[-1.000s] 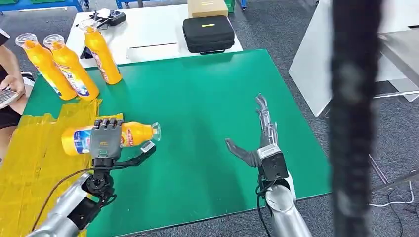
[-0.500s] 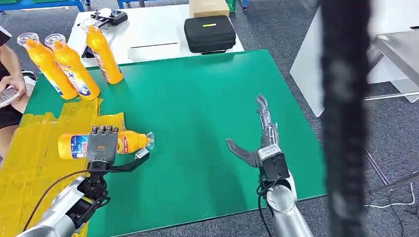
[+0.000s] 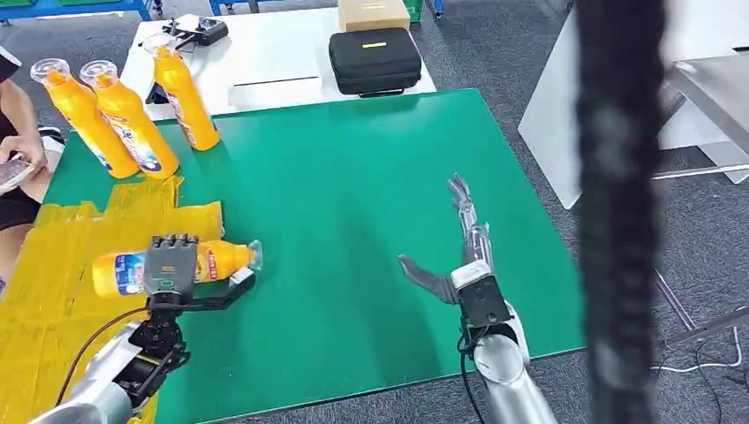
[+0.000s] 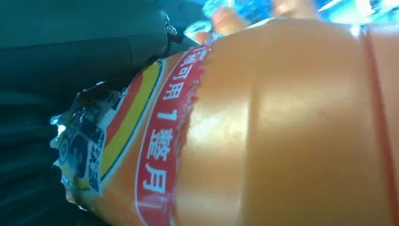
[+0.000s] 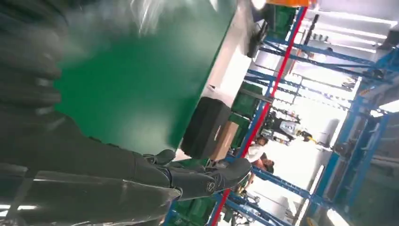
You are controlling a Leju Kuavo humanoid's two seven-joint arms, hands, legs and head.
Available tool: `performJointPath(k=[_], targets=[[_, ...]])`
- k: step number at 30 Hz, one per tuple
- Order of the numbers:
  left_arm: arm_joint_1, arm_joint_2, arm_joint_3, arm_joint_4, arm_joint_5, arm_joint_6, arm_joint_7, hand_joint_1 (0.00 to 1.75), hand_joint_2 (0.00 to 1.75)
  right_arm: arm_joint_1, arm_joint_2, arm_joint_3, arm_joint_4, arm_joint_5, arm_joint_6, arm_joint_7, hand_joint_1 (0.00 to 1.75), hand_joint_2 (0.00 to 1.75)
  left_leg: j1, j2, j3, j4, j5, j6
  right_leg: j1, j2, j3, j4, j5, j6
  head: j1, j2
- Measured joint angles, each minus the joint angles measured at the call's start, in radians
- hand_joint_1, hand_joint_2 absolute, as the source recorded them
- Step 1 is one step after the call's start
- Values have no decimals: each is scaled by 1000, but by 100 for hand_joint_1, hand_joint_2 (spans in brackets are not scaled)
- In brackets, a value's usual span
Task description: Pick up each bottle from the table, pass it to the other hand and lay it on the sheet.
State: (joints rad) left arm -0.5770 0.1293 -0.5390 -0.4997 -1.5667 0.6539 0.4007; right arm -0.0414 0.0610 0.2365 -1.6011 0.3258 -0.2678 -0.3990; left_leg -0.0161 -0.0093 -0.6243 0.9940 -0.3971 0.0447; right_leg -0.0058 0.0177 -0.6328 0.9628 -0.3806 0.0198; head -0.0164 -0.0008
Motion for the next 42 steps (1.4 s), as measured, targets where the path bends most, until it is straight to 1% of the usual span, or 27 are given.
performJointPath(k=[2,6,10,19,22,24,26,29,30,32,33,34,36,38,40,42], targets=[[8,0,20,1,1,28,73,0,175,0,2,0,0,4,3,6,0,175,0,0,0,0,0,0,0,0,0,0,0,0,0,0],[24,1,35,-10,1,45,180,0,175,-6,4,0,5,3,6,19,0,175,0,-1,0,0,0,0,0,-1,0,0,0,0,0,0],[52,6,48,-56,0,46,236,0,175,-12,5,1,8,0,2,30,0,175,0,-1,-1,0,0,0,0,-1,0,0,0,0,0,0],[103,11,110,-139,0,47,242,0,175,-12,10,1,15,-1,-3,33,0,175,0,-1,-1,0,0,0,0,-1,0,0,0,0,0,0],[123,11,140,-166,-1,47,216,0,175,-12,11,1,21,-1,-3,34,0,175,0,-1,-1,0,0,0,0,-1,0,0,0,0,0,0],[137,8,169,-188,-1,47,177,0,175,-14,13,2,26,-1,-3,34,0,175,0,-1,-1,0,0,0,0,-1,0,0,0,0,0,0],[154,-3,214,-210,5,47,111,0,175,-14,13,2,30,-2,-5,34,0,175,0,-1,-1,0,0,0,0,-1,0,0,0,0,0,0],[181,-39,321,-253,89,47,-74,0,175,-14,13,2,35,-3,-8,34,0,175,0,-1,-1,0,0,0,0,-1,0,0,0,0,0,0],[185,-55,356,-262,146,47,-158,0,175,-14,13,2,37,-5,-9,34,0,175,0,-1,-1,0,0,0,0,-1,-1,0,0,0,0,0],[188,-100,442,-274,370,30,-425,0,175,-14,12,2,39,-19,-10,34,0,175,0,-1,-1,0,0,0,0,-1,0,0,0,0,0,0],[187,-116,488,-276,517,-4,-567,0,175,-14,12,2,41,-30,-10,32,0,175,0,-1,-1,0,0,0,0,-1,0,0,0,0,0,0],[189,-149,543,-287,728,-88,-732,0,175,-14,12,2,44,-51,-5,27,0,175,-1,-1,-1,0,0,0,-1,-1,0,0,0,0,0,0],[209,-185,603,-351,1040,-295,-885,0,175,-14,11,2,52,-93,4,8,0,175,-1,-1,-1,0,0,0,-1,-1,0,0,0,0,1,0],[242,-212,616,-453,1284,-497,-941,0,175,-19,11,2,63,-127,6,-8,0,175,-1,-1,-1,0,0,0,-1,-1,0,0,0,0,0,0],[278,-232,611,-558,1431,-623,-937,0,175,-20,11,2,69,-147,5,-18,0,175,-1,-1,-1,0,0,0,-1,-1,0,0,0,0,0,0],[321,-242,582,-676,1522,-714,-918,0,175,-13,12,2,69,-150,-8,-30,0,175,-1,-1,-1,0,-1,0,-1,-1,-1,0,0,0,0,0]])
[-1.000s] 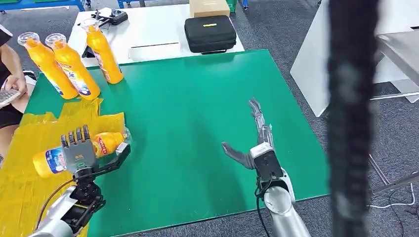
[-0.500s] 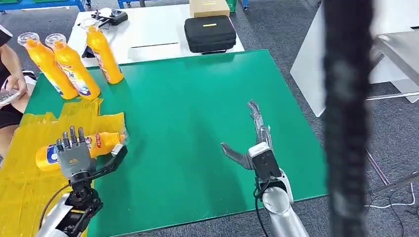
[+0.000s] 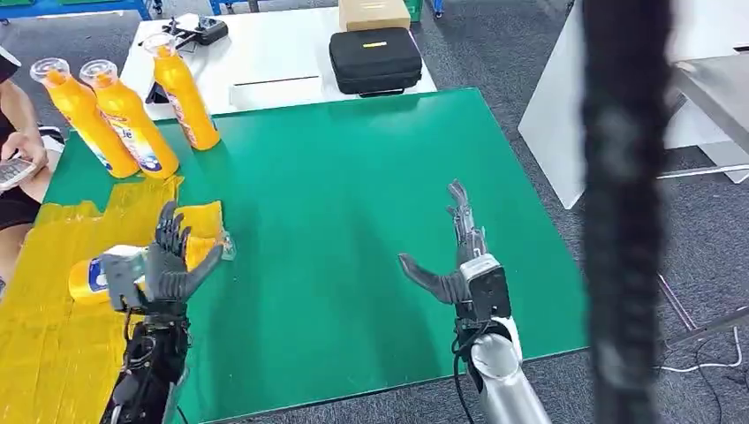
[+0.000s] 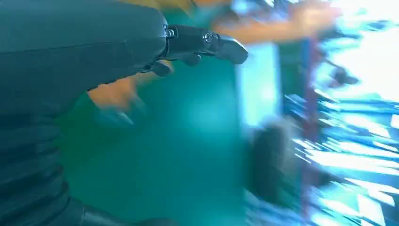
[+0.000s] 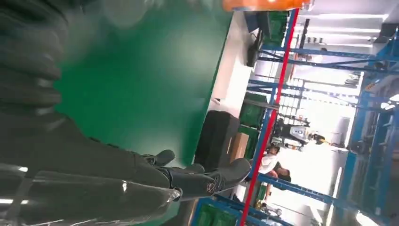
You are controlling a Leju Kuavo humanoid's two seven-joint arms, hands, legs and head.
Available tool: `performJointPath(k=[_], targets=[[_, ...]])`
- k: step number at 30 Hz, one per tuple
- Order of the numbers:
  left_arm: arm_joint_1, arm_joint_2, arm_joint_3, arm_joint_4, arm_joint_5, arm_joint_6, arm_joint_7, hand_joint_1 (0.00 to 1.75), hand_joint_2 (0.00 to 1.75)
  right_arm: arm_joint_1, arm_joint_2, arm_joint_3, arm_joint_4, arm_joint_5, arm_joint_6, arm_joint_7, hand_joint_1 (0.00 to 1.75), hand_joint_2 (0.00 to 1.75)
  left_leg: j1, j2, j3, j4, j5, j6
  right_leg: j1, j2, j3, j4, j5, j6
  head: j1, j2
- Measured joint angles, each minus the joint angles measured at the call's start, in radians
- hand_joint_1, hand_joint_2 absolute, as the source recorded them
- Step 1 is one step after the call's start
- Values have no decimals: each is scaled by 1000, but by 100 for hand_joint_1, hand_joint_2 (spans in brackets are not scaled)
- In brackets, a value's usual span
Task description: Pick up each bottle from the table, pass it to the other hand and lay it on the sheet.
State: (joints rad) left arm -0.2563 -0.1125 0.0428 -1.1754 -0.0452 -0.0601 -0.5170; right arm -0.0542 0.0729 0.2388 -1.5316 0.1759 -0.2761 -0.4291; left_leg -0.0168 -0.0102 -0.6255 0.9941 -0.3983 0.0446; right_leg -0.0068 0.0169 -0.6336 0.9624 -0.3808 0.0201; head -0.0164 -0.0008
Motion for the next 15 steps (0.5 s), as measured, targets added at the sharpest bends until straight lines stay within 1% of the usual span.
performJointPath(k=[3,6,11,15], targets=[[64,-4,-54,-143,57,-62,18,0,175,24,0,-1,-6,9,-15,-7,0,175,0,0,0,0,-1,0,0,0,0,0,-2,1,0,0],[114,-7,-97,-235,67,-76,21,0,175,42,2,-1,-13,16,-17,-10,0,175,0,0,0,0,-1,0,0,0,0,0,-2,2,0,0],[159,-7,-150,-328,73,-108,33,0,175,73,12,-1,-49,56,-20,-41,0,175,0,-1,0,0,-1,0,0,0,0,0,-2,2,0,0],[177,-8,-208,-365,25,-83,44,0,175,97,23,16,-98,89,-29,-55,0,175,0,-1,0,0,-1,0,0,0,0,0,-2,2,0,0]])
